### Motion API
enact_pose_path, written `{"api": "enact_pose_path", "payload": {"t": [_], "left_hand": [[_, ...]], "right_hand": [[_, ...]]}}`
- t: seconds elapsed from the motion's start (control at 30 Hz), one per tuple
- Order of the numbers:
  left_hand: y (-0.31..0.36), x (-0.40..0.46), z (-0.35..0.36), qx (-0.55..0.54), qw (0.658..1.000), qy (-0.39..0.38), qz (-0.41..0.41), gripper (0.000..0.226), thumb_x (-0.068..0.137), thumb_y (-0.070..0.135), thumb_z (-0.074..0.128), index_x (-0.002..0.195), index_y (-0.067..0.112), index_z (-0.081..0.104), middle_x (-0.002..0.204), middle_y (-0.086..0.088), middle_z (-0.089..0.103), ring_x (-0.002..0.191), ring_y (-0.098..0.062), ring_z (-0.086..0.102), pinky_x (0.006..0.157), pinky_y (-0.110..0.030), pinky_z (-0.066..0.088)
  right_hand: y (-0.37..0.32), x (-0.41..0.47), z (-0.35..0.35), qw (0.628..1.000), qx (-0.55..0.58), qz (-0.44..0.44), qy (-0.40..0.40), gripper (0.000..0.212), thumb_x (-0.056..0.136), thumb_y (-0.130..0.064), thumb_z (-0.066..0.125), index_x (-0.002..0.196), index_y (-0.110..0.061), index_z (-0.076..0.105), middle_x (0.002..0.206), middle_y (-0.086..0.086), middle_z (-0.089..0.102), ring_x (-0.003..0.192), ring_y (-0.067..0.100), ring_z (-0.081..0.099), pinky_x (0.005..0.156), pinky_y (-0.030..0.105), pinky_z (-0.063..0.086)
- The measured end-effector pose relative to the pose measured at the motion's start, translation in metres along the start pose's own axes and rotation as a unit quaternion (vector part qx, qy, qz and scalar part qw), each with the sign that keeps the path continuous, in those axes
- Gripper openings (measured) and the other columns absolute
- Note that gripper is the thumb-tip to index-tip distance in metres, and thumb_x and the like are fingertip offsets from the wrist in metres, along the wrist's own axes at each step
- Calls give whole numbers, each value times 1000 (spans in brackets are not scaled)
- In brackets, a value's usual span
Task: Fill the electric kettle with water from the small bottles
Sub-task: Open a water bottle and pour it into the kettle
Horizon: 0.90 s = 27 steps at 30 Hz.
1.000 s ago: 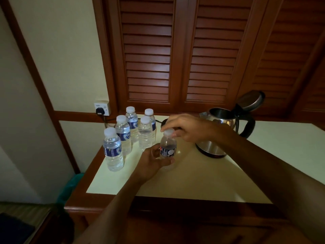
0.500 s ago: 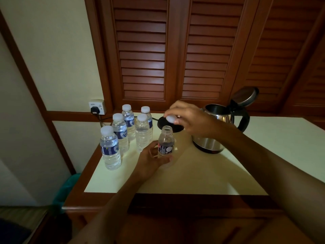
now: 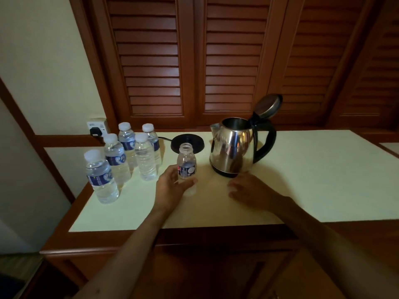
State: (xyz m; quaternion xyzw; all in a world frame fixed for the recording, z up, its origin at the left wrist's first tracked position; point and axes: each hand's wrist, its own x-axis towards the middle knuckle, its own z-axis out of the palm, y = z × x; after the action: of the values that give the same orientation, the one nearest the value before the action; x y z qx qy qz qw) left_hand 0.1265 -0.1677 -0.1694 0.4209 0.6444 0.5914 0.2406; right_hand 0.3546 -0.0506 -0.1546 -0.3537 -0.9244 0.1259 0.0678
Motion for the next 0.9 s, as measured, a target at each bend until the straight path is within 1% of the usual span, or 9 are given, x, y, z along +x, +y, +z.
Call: {"api": "enact_pose_path", "payload": {"t": [0.1,0.23,0.37,0.47,0.53,0.63,0.8,0.87,0.9], "left_hand": [[3,-1,18,-38,999,31,-21,43,72,10,86,109,17,66,99,0,76,92,-16,72,87,-37,58],[10,-4,35,-31,997,68,-7,42,75,15,85,111,18,65,99,1,74,89,-8,70,78,-23,55],[11,-1,38,-56,996,68,-14,41,76,14,85,113,15,67,100,-1,75,94,-19,72,84,-35,58],[18,-2,42,-49,996,69,-14,40,76,12,84,113,12,68,102,-3,75,93,-20,72,76,-27,59],[30,-2,45,-19,997,76,-1,41,76,15,84,113,15,68,105,-2,74,90,-14,71,73,-21,57],[52,3,49,52,994,89,28,57,76,21,84,127,11,63,112,5,64,93,-6,63,81,-22,53],[86,22,49,154,981,89,78,61,74,21,86,129,6,63,119,-9,70,94,-14,62,79,-28,51],[95,32,46,198,974,81,74,53,71,24,87,119,9,70,102,-8,76,81,-13,67,73,-30,56],[99,36,45,222,970,76,71,45,71,25,87,111,9,74,86,-4,76,70,-12,65,64,-29,54]], "right_hand": [[11,-6,2,999,41,-18,5,47,91,-44,56,133,-24,50,136,-2,46,124,16,43,98,29,37],[46,-16,-7,998,43,-13,41,53,90,-49,55,137,-25,47,141,-3,44,128,15,39,100,25,29],[105,-37,-20,998,8,3,65,52,89,-55,51,133,-28,51,137,-5,49,127,14,41,101,25,32],[124,-47,-17,997,-1,9,75,53,91,-56,47,136,-28,50,147,-2,42,136,16,34,112,34,28],[126,-45,-13,997,-9,6,77,56,90,-60,44,136,-29,49,149,-2,40,138,16,32,114,37,27],[130,-44,-12,997,2,9,80,63,87,-66,40,138,-29,47,150,-3,39,138,13,31,115,38,26],[131,-44,-10,997,11,18,77,63,88,-66,39,139,-31,45,152,-7,34,141,12,26,116,37,23],[132,-43,-8,996,19,27,78,63,87,-67,39,139,-32,45,152,-9,34,140,10,26,116,37,23],[133,-43,-7,996,20,30,80,64,86,-69,38,138,-33,45,152,-10,34,140,9,26,116,37,23]]}}
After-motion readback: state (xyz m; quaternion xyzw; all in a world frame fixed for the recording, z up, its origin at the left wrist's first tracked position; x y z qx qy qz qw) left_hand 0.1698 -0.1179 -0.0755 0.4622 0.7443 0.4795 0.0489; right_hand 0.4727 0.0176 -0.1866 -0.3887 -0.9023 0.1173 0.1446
